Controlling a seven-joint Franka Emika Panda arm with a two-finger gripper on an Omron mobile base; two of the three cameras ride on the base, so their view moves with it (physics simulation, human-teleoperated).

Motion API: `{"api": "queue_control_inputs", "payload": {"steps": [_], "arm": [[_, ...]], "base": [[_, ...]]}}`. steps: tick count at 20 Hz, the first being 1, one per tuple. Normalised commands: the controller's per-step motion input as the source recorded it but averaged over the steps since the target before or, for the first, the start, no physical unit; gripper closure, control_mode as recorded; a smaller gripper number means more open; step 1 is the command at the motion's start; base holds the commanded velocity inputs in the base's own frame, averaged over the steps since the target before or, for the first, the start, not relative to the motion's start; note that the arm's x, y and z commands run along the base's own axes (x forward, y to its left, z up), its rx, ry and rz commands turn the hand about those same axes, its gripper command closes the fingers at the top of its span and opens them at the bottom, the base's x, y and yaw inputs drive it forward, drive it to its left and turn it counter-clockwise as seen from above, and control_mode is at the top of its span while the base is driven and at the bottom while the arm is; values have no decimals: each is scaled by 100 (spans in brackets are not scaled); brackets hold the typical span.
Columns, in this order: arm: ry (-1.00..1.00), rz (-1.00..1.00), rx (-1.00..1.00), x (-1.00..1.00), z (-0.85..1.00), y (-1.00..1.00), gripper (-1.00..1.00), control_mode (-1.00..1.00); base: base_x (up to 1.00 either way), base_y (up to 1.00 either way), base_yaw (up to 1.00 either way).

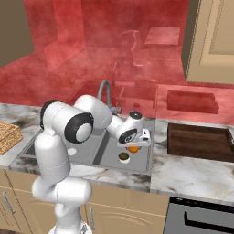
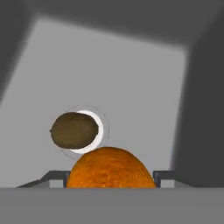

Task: Pick up all produce items and place them in the sink. Turn on the sink faucet to wash them. Then turn the sink off and put them in the tray.

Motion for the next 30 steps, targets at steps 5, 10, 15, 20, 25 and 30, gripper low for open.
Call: {"api": "queue_control_inputs", "payload": {"steps": [5,10,15,20,25,30], "arm": [[5,4,0,47,-63,26,100,-100],[0,5,1,32,-42,11,100,-100],[0,2,1,4,-26,0,100,-100],[0,0,3,-3,20,6,-100,-100],[5,0,1,-23,44,14,-100,-100],[7,-1,2,-28,78,11,-100,-100]], "base": [[0,0,0],[0,0,0],[0,0,0],[0,0,0],[0,0,0],[0,0,0]]}}
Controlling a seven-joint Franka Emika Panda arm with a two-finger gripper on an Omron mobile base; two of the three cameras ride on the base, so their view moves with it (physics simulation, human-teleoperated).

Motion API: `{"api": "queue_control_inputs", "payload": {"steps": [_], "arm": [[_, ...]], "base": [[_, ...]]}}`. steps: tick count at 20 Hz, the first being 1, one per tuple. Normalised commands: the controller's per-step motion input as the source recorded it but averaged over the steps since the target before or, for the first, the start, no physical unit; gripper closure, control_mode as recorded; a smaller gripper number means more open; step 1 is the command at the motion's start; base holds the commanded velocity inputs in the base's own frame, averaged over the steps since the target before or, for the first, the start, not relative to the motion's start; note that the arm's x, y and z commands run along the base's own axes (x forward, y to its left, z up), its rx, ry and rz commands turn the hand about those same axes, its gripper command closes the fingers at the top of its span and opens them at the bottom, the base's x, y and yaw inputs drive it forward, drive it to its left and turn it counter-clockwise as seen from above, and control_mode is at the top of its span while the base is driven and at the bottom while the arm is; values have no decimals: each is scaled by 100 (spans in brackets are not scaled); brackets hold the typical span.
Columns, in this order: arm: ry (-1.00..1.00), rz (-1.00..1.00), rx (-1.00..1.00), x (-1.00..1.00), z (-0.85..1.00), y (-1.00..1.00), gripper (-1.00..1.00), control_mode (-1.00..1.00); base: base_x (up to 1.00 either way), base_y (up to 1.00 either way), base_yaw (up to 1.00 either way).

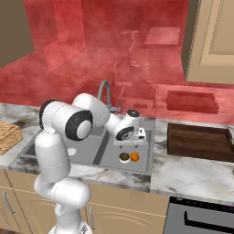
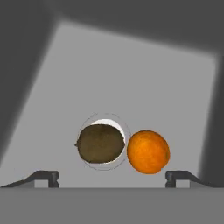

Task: Pick up all produce items and place them in the sink. Turn on the sink faucet to wash them. Then turn the sink off and put them in the tray.

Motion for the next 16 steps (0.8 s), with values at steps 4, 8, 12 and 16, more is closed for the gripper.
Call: {"api": "queue_control_inputs", "payload": {"steps": [4,8,12,16], "arm": [[1,-5,7,-52,99,3,-100,-100],[-6,-14,12,-89,71,0,-100,-100],[-2,-9,1,-65,19,0,-100,-100],[0,-6,23,-41,96,1,-100,-100]], "base": [[0,0,0],[0,0,0],[0,0,0],[0,0,0]]}}
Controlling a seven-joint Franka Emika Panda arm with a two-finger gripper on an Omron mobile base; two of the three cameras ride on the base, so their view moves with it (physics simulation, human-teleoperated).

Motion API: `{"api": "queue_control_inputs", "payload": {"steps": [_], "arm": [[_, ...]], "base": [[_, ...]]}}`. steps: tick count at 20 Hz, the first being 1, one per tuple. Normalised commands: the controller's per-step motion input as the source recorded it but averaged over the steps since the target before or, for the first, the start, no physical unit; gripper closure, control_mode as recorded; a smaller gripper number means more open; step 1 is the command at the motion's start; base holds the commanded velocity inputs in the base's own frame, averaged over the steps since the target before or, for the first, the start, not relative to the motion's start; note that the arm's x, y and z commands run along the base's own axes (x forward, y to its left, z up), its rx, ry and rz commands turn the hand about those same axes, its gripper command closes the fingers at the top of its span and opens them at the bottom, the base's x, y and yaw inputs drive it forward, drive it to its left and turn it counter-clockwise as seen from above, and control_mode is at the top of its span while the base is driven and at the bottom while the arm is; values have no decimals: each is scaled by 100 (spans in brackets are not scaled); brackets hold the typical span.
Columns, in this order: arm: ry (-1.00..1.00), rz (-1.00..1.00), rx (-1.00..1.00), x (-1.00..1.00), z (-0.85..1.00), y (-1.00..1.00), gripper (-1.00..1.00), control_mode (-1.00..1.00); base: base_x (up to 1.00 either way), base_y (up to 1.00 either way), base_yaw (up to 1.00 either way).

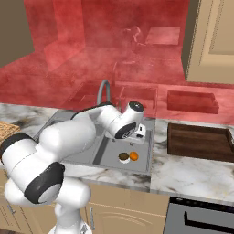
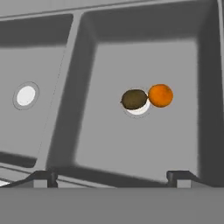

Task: Pick up all produce items and place them in the sink. Turn on the sink faucet to wash them. Then turn the sink off and put them in the tray.

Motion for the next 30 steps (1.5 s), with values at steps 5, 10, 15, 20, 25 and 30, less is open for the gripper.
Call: {"api": "queue_control_inputs", "payload": {"steps": [5,10,15,20,25,30], "arm": [[3,-12,31,-6,98,19,-100,-100],[13,-16,34,14,69,26,-100,-100],[12,-28,32,6,38,1,-100,-100],[20,-32,36,0,41,17,-100,-100],[16,-28,32,45,1,61,-100,-100],[15,-32,28,79,-17,51,-100,-100]], "base": [[0,0,0],[0,0,0],[0,0,0],[0,0,0],[0,0,0],[0,0,0]]}}
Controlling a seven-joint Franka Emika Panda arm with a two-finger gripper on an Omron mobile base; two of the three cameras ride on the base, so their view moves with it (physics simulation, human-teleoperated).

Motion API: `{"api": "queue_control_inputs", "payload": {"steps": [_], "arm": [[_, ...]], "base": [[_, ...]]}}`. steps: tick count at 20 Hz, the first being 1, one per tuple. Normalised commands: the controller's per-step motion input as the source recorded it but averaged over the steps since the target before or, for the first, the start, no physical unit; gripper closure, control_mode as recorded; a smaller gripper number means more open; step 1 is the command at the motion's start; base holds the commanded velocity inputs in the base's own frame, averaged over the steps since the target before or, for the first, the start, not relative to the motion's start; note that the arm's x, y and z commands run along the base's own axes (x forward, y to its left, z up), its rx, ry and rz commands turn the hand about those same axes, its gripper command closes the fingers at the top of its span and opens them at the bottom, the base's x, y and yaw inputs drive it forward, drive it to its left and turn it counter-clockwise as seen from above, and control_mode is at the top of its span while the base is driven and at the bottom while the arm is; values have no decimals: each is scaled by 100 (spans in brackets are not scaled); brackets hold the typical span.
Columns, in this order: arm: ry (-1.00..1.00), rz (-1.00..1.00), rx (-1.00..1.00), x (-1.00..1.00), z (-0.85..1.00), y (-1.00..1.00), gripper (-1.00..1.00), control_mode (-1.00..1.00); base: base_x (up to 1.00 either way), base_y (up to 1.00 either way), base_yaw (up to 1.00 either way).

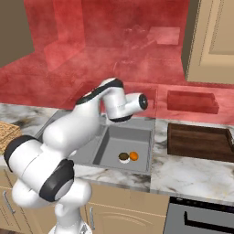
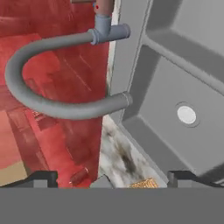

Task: Pick up all produce items and place them in the sink. Turn on the sink faucet to wash them. Then turn the sink off and put them in the tray.

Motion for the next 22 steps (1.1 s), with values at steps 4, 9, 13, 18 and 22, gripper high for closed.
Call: {"api": "queue_control_inputs", "payload": {"steps": [4,9,13,18,22], "arm": [[23,-22,50,39,-13,-20,-100,-100],[22,-10,56,68,-31,-30,-100,-100],[26,-12,42,73,-29,0,-100,-100],[17,-4,46,10,-11,-30,-100,-100],[13,0,39,3,-13,-21,-100,-100]], "base": [[0,0,0],[0,0,0],[0,0,0],[0,0,0],[0,0,0]]}}
